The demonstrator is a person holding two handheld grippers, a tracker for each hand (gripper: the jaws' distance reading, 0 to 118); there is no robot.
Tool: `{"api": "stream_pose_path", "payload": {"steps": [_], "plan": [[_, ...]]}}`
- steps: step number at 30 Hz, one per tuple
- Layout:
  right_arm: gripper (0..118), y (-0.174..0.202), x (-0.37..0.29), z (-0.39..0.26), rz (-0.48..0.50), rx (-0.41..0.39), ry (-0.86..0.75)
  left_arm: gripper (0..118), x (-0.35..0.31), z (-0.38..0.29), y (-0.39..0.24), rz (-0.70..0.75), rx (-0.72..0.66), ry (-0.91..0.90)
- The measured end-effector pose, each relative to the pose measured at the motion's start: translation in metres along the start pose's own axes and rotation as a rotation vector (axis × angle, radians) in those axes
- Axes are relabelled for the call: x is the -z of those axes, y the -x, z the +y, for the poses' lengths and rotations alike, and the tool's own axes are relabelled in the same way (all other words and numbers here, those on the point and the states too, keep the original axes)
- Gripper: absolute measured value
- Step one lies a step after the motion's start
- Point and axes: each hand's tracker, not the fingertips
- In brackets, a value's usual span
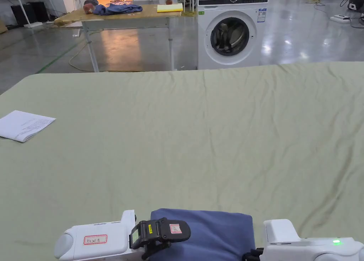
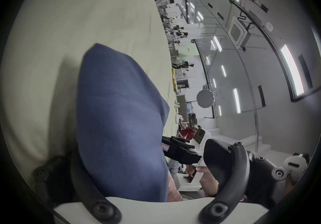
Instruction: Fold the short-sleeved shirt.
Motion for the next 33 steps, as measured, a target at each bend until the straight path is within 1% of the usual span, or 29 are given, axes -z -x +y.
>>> {"api": "stream_pose_path", "payload": {"steps": [1, 2, 3, 4, 5, 6, 7, 8, 9, 11, 12, 14, 16, 18, 19, 21, 24, 25, 29, 30, 31, 33], "plan": [[0, 0.000, 0.000, 0.000, 0.001, 0.002, -0.001, 93, -0.001, -0.001, 0.001, -0.007, 0.013, -0.006], [0, -0.001, 0.000, -0.001, 0.005, 0.007, -0.003, 81, -0.006, -0.002, 0.004, 0.009, 0.019, -0.013], [0, -0.002, -0.001, -0.002, 0.010, 0.013, -0.006, 43, -0.013, -0.003, 0.008, 0.083, 0.039, -0.027], [0, -0.003, -0.001, -0.003, 0.014, 0.018, -0.009, 11, -0.016, -0.005, 0.011, 0.189, 0.053, -0.039], [0, -0.004, -0.002, -0.003, 0.027, 0.027, -0.016, 10, -0.017, -0.009, 0.015, 0.319, 0.072, -0.040], [0, -0.003, -0.001, -0.003, 0.049, 0.040, -0.021, 9, -0.016, -0.014, 0.013, 0.227, 0.030, -0.057], [0, -0.001, -0.001, -0.003, 0.026, 0.041, -0.014, 9, -0.016, -0.016, -0.002, 0.227, 0.013, -0.085], [0, -0.001, -0.004, -0.003, 0.030, 0.042, -0.023, 9, -0.014, -0.017, -0.018, 0.313, 0.065, -0.072], [0, -0.002, -0.009, -0.004, 0.032, 0.045, -0.033, 9, -0.014, -0.019, -0.032, 0.354, 0.142, -0.063], [0, -0.001, -0.021, -0.006, 0.046, 0.047, -0.061, 9, -0.024, -0.018, -0.061, 0.354, 0.227, -0.044], [0, 0.002, -0.030, -0.008, 0.049, 0.052, -0.064, 9, -0.034, -0.018, -0.074, 0.375, 0.261, -0.058], [0, 0.006, -0.050, -0.010, 0.046, 0.058, -0.068, 9, -0.061, -0.013, -0.097, 0.472, 0.328, -0.076], [0, 0.011, -0.071, -0.014, 0.066, 0.043, -0.094, 9, -0.103, -0.001, -0.117, 0.569, 0.396, -0.099], [0, 0.014, -0.087, -0.015, 0.087, -0.001, -0.130, 9, -0.150, 0.010, -0.129, 0.668, 0.390, -0.137], [0, 0.016, -0.094, -0.016, 0.079, -0.014, -0.134, 9, -0.177, 0.018, -0.132, 0.716, 0.376, -0.149], [0, 0.020, -0.104, -0.015, 0.057, -0.031, -0.144, 9, -0.221, 0.029, -0.134, 0.808, 0.390, -0.138], [0, 0.021, -0.115, -0.010, 0.045, -0.024, -0.171, 9, -0.279, 0.044, -0.129, 0.933, 0.365, -0.120], [0, 0.013, -0.113, -0.007, 0.045, -0.023, -0.178, 9, -0.296, 0.049, -0.126, 0.960, 0.348, -0.123], [0, 0.011, -0.115, 0.003, 0.000, -0.020, -0.209, 10, -0.338, 0.062, -0.114, 1.131, 0.350, -0.109], [0, 0.010, -0.115, 0.005, -0.009, -0.020, -0.210, 18, -0.346, 0.065, -0.110, 1.185, 0.346, -0.102], [0, 0.010, -0.114, 0.007, -0.017, -0.023, -0.210, 33, -0.351, 0.067, -0.106, 1.248, 0.346, -0.101], [0, 0.009, -0.111, 0.009, -0.026, -0.031, -0.207, 79, -0.359, 0.069, -0.099, 1.443, 0.376, -0.102]]}}
